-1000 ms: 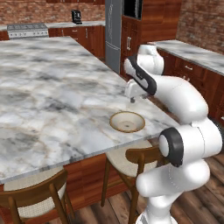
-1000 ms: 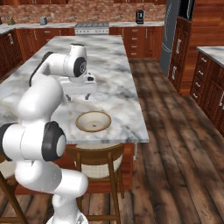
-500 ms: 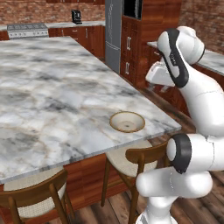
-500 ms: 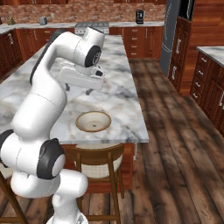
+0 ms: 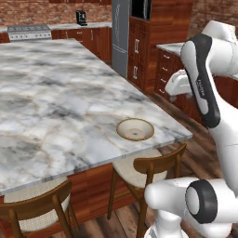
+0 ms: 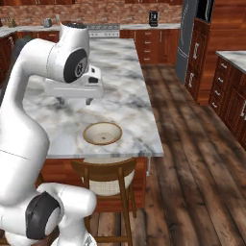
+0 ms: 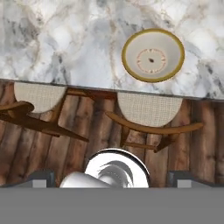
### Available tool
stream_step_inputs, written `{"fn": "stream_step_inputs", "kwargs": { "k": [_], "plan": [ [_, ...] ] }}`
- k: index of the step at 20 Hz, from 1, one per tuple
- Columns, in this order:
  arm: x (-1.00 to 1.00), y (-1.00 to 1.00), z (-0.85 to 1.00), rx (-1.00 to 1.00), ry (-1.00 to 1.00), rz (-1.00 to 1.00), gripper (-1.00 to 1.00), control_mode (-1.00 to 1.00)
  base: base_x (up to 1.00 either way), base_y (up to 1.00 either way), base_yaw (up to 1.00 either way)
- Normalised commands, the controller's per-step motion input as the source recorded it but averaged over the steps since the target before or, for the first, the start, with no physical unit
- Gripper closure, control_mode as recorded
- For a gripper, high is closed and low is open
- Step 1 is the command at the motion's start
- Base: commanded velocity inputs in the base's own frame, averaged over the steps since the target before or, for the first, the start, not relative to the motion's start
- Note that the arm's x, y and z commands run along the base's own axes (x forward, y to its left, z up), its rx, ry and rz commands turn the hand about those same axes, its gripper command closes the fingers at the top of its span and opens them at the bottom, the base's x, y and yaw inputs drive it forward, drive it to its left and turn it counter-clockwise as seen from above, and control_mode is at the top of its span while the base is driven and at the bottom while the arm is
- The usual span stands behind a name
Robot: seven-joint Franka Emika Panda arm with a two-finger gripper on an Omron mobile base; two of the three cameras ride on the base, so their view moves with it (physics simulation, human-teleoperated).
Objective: Pick up the bowls from the cabinet and place each bowl in front of a stool on the dining counter.
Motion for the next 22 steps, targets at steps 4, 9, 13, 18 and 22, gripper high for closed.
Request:
{"fn": "stream_step_inputs", "kwargs": {
  "k": [4, 9, 13, 18, 22],
  "plan": [
    [-0.84, 0.0, 0.31, 0.0, -0.24, -0.22, -1.0, -1.0, 0.0, 0.0, 0.0],
    [-0.63, 0.01, 0.19, -0.1, -0.06, -0.37, -1.0, -1.0, 0.0, 0.0, 0.0],
    [-0.41, 0.05, 0.0, -0.16, 0.0, -0.34, -1.0, -1.0, 0.0, 0.0, 0.0],
    [-0.05, 0.0, -0.14, -0.02, 0.0, -0.08, -1.0, -1.0, 0.0, 0.0, 0.0],
    [0.0, 0.0, -0.02, 0.0, 0.01, 0.0, -1.0, -1.0, 0.0, 0.0, 0.0]
  ]
}}
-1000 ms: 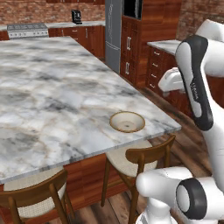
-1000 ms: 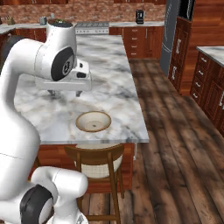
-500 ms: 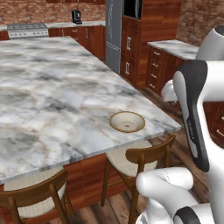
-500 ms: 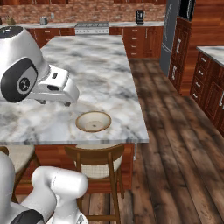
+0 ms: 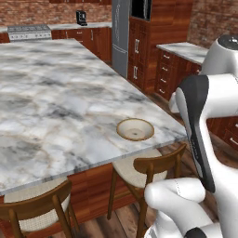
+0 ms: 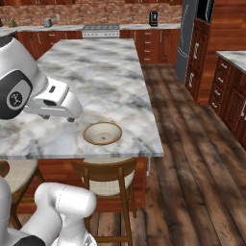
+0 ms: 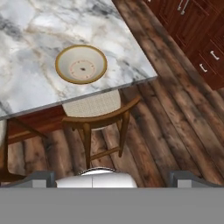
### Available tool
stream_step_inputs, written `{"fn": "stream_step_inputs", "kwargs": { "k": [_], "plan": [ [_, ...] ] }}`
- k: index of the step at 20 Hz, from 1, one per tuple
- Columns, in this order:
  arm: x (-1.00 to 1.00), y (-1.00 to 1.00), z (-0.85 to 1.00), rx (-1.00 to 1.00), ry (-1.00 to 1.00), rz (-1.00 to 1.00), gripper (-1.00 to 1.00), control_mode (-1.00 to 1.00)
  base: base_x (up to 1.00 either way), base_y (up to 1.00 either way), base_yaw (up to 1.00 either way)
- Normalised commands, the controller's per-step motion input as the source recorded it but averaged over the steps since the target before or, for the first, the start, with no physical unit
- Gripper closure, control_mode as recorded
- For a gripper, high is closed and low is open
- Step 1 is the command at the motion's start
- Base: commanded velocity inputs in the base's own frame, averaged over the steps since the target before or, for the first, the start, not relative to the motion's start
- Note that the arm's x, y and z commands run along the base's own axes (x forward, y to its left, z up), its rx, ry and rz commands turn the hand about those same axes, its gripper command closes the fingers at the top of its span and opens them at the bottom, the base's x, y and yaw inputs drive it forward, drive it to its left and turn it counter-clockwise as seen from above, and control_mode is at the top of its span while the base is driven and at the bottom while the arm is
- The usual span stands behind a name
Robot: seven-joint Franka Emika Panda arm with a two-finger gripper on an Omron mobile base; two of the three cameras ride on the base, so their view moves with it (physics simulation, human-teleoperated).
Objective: Pick up the bowls from the cabinet and place each bowl in front of a stool on the dining counter.
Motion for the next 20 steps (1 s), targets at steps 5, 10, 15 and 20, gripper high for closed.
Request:
{"fn": "stream_step_inputs", "kwargs": {
  "k": [5, 10, 15, 20],
  "plan": [
    [0.0, 0.0, 0.0, 0.0, 0.0, 0.0, -1.0, -1.0, 0.0, 0.0, 0.0],
    [0.0, -0.01, -0.01, 0.0, 0.0, 0.0, -1.0, 1.0, 0.0, -0.57, 0.08],
    [0.0, 0.0, 0.0, 0.0, 0.0, 0.0, -1.0, 1.0, 0.0, -1.0, 0.12],
    [0.0, 0.0, 0.0, 0.0, 0.0, 0.0, -1.0, 1.0, 0.01, -1.0, 0.03]
  ]
}}
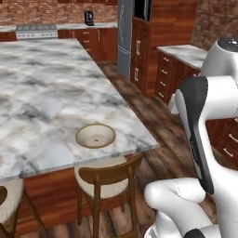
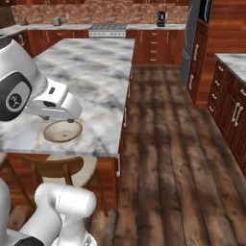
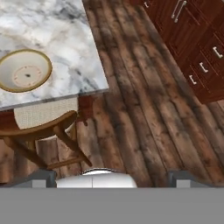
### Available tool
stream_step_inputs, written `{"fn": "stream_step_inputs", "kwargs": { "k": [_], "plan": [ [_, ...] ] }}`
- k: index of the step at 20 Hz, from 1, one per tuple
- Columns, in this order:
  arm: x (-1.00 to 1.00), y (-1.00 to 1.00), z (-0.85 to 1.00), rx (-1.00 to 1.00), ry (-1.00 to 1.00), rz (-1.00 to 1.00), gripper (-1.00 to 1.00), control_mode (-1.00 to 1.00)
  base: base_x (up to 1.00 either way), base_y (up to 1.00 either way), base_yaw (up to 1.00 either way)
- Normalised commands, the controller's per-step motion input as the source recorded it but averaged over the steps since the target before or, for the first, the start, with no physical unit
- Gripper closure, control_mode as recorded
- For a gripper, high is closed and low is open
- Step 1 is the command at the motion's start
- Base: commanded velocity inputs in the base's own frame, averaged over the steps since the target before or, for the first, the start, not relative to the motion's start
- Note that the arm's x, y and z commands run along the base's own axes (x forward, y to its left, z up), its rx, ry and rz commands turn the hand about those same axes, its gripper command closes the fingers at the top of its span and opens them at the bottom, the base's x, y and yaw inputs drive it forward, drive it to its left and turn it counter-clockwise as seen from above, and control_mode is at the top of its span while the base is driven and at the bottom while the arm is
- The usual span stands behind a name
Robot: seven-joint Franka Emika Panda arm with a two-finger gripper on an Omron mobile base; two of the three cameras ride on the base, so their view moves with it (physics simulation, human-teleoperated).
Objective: Pick up the bowls from the cabinet and place each bowl in front of a stool on the dining counter.
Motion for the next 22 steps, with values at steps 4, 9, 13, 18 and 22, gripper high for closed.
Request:
{"fn": "stream_step_inputs", "kwargs": {
  "k": [4, 9, 13, 18, 22],
  "plan": [
    [0.0, 0.0, 0.0, 0.0, 0.0, 0.0, -1.0, 1.0, 0.22, -1.0, 0.0],
    [0.0, 0.0, 0.0, 0.0, 0.0, 0.0, -1.0, 1.0, 0.65, -1.0, 0.02],
    [0.0, 0.0, 0.0, 0.0, 0.0, 0.0, -1.0, 1.0, 0.86, -1.0, 0.03],
    [0.0, 0.0, 0.0, 0.0, 0.0, 0.0, -1.0, 1.0, 0.98, -0.78, 0.05],
    [0.0, 0.0, 0.0, 0.0, 0.0, 0.0, -1.0, 1.0, 0.97, 0.0, 0.1]
  ]
}}
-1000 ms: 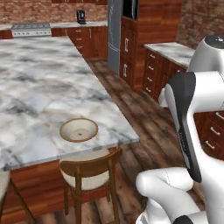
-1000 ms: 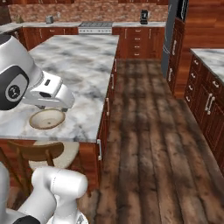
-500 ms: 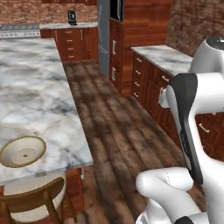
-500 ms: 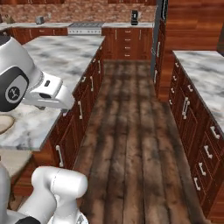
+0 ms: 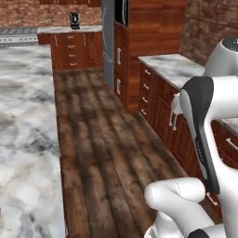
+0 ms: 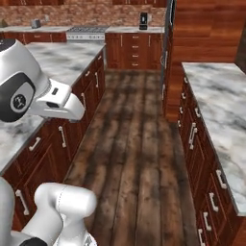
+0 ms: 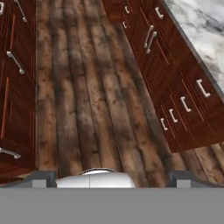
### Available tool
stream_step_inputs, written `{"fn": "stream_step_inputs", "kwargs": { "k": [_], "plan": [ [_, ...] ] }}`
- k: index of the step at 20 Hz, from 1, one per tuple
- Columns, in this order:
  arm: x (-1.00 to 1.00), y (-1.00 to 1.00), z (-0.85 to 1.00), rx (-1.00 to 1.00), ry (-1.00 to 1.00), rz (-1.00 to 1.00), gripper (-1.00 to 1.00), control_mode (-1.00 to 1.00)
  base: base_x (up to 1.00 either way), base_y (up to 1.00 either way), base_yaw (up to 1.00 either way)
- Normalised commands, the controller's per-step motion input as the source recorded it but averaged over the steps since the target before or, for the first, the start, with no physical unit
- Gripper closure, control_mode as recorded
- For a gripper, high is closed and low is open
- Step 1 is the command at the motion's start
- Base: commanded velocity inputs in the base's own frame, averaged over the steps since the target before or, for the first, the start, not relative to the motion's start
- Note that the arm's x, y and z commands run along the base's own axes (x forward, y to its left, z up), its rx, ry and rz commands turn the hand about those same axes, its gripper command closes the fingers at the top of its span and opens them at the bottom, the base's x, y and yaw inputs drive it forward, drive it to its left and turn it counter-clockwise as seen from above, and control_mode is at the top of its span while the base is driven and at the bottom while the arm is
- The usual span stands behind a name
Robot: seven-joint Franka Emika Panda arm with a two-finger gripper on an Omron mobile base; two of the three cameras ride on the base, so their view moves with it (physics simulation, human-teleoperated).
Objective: Pick up the bowls from the cabinet and place each bowl in front of a stool on the dining counter.
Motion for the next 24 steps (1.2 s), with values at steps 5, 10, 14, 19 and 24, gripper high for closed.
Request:
{"fn": "stream_step_inputs", "kwargs": {
  "k": [5, 10, 14, 19, 24],
  "plan": [
    [0.0, 0.0, 0.0, 0.0, 0.0, 0.0, -1.0, 1.0, 0.98, 0.28, 0.08],
    [0.0, 0.0, 0.0, 0.0, 0.0, 0.0, -1.0, 1.0, 1.0, 0.13, 0.15],
    [0.0, 0.0, 0.0, 0.0, 0.0, 0.0, -1.0, 1.0, 1.0, 0.17, 0.08],
    [0.0, 0.0, 0.0, 0.0, 0.0, 0.0, -1.0, 1.0, 1.0, 0.05, 0.04],
    [0.0, 0.0, 0.0, 0.0, 0.0, 0.0, -1.0, 1.0, 1.0, 0.0, 0.15]
  ]
}}
